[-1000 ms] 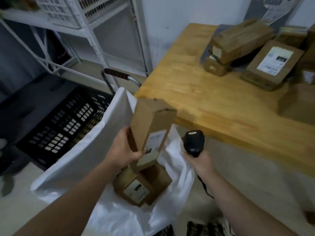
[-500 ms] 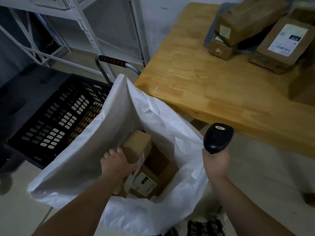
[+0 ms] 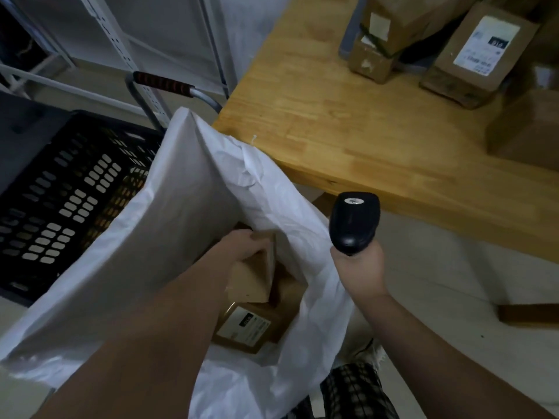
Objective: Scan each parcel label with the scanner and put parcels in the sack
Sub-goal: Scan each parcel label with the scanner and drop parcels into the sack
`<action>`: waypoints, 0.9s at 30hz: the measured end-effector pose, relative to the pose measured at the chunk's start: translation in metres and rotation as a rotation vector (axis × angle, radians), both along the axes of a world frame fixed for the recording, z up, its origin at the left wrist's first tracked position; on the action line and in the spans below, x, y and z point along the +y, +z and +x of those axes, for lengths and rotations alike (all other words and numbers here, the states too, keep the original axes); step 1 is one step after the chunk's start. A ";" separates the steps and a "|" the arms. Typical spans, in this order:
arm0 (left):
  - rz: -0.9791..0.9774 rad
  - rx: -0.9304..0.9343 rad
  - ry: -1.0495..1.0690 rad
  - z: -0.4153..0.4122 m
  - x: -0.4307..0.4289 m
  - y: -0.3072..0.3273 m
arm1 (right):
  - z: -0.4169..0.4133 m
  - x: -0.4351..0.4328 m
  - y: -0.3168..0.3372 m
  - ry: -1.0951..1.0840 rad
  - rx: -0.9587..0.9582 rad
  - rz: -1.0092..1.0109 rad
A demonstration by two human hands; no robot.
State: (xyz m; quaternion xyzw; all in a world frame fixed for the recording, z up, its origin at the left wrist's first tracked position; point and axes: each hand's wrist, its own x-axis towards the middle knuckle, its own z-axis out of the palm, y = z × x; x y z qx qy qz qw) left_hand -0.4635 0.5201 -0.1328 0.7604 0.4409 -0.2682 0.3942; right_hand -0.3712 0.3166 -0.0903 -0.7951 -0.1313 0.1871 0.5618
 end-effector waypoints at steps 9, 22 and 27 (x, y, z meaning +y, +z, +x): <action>0.231 0.091 -0.098 -0.042 -0.027 -0.018 | -0.003 -0.013 -0.007 -0.059 0.059 -0.065; 0.340 -0.255 0.037 0.004 -0.063 0.046 | 0.050 -0.012 0.028 0.052 0.075 -0.206; 0.373 -0.293 0.108 0.028 -0.071 0.070 | 0.075 -0.023 0.021 0.217 0.114 -0.361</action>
